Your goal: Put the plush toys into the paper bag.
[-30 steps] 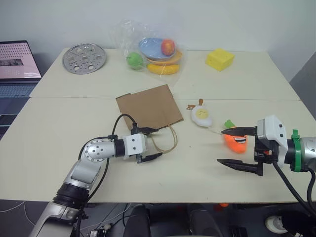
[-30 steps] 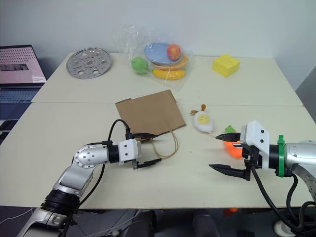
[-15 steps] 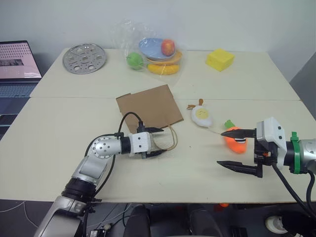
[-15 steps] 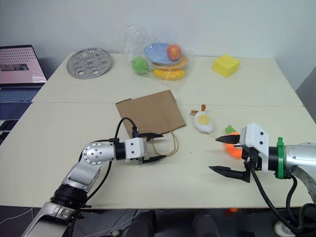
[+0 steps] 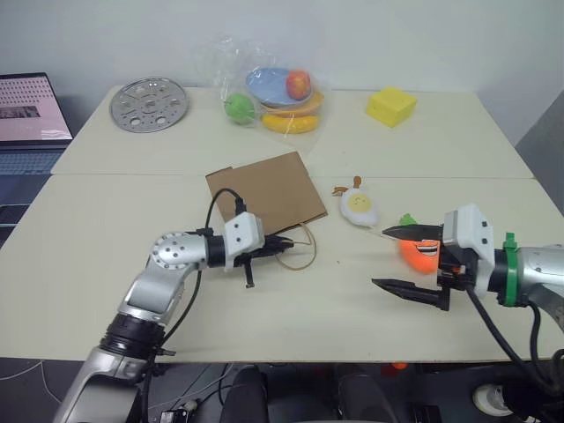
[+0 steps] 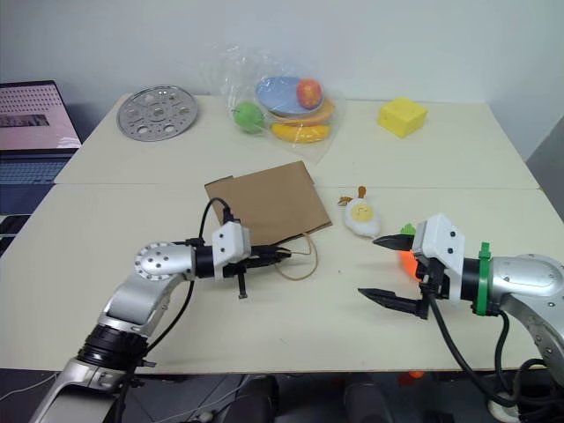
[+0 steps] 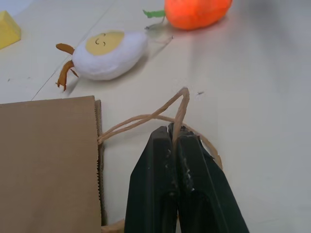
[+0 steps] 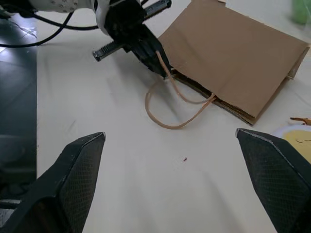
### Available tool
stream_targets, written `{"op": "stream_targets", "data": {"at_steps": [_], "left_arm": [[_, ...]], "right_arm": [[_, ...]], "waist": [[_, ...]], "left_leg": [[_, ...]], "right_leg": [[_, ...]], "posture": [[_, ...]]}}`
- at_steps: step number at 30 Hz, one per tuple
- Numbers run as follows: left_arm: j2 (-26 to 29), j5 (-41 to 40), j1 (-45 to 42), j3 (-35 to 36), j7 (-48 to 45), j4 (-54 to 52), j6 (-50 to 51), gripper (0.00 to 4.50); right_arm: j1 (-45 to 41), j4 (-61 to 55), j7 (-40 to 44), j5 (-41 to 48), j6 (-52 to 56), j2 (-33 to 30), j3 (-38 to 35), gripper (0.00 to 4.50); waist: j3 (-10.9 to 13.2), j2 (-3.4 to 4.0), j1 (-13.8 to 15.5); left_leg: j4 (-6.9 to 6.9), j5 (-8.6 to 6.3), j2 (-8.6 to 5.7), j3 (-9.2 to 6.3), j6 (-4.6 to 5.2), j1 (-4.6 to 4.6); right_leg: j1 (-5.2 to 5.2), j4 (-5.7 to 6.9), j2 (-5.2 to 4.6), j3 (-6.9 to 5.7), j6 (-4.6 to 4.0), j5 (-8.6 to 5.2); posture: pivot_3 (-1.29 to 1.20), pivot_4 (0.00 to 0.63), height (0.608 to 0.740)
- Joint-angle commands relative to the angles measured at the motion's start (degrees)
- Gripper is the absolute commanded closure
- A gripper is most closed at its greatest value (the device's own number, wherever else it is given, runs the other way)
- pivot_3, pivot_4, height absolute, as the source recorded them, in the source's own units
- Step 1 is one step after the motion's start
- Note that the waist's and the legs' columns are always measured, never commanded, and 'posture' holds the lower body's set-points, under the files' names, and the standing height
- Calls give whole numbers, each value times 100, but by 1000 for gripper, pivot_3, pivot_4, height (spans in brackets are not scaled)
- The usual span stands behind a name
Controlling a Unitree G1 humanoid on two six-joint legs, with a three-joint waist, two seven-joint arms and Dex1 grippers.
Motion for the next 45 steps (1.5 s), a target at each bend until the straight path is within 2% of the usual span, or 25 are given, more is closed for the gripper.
{"op": "stream_targets", "data": {"at_steps": [1, 3, 6, 9, 14, 16, 20, 25, 29, 32, 38, 45], "left_arm": [[151, -915, -382, 548, -71, -394, 1104, 4487], [318, -1609, -643, 830, -207, -411, 2060, 4487], [324, -2053, -871, 1097, -120, -307, 2655, 4487], [194, -2419, -1072, 1363, 135, -280, 3072, 4500], [142, -2734, -1111, 1466, 308, -525, 3459, 4500], [172, -2709, -1052, 1417, 309, -614, 3460, 4500], [103, -2706, -980, 1398, 407, -732, 3463, 4500], [-115, -2876, -1023, 1565, 715, -738, 3550, 4500], [-157, -2855, -1125, 1743, 962, -622, 3466, 4500], [-251, -3096, -1473, 2255, 1435, -367, 3451, 4500], [-223, -3440, -2180, 2710, 1848, -358, 3480, 4500], [-146, -3327, -2663, 2675, 1895, -461, 3188, 4500]], "right_arm": [[-381, -77, -300, -143, 36, 214, 294, 0], [-776, 58, -430, -228, 76, 550, 728, 0], [-1266, 339, -666, -566, 60, 1106, 1381, 0], [-1631, 682, -915, -914, 43, 1632, 1880, 577], [-2130, 1526, -1327, -1511, -152, 2533, 2371, 2334], [-2260, 1795, -1442, -1656, -202, 2822, 2432, 3183], [-2514, 2610, -1819, -2121, -471, 3530, 2656, 4494], [-2799, 3845, -2581, -2876, -940, 4420, 2809, 4494], [-2904, 4686, -2965, -3370, -1460, 4838, 2854, 4494], [-2915, 5315, -3357, -3612, -1698, 5109, 2730, 4494], [-2895, 5764, -3589, -3633, -1589, 5359, 2417, 4494], [-2949, 5821, -3550, -3587, -1350, 5481, 2218, 4494]], "waist": [[0, 0, 2], [2, -3, -3], [1, -3, -33], [2, -4, -27], [2, -4, -24], [2, -4, -5], [2, -4, -8], [2, -4, -10], [2, -4, -10], [2, -4, -3], [2, -6, -6], [2, -6, -28]], "left_leg": [[0, 0, 0, -1, 0, -1], [1, 0, 0, -3, 0, 0], [-1, 0, 3, -7, 0, 0], [-6, 0, 1, -12, -1, -2], [-10, 0, 2, -20, -1, -11], [-10, 0, 1, -22, -2, -13], [-11, 1, 2, -23, -2, -10], [-11, 1, 2, -22, -2, -11], [-12, 1, 2, -23, -3, -11], [-15, 1, 2, -24, -3, -12], [-15, 1, 1, -26, -3, -13], [-16, 1, 0, -28, -3, -11]], "right_leg": [[0, -1, 0, -1, 5, -3], [3, -2, 0, -3, 11, -7], [1, -1, 3, -9, 11, -7], [-1, -2, 1, -13, 4, -3], [-11, 3, 1, -22, -11, 6], [-13, 3, 1, -23, -12, 7], [-13, 5, 1, -25, -13, 7], [-16, 9, 1, -25, -13, 7], [-17, 10, 1, -25, -14, 8], [-18, 10, 1, -27, -14, 8], [-18, 11, -1, -29, -14, 8], [-17, 15, -1, -31, -14, 9]], "posture": [[0, 150, 740], [0, 150, 740], [0, 150, 740], [0, 150, 740], [0, 150, 740], [0, 150, 740], [0, 150, 740], [0, 150, 740], [0, 150, 740], [0, 150, 740], [0, 150, 740], [0, 150, 740]]}}
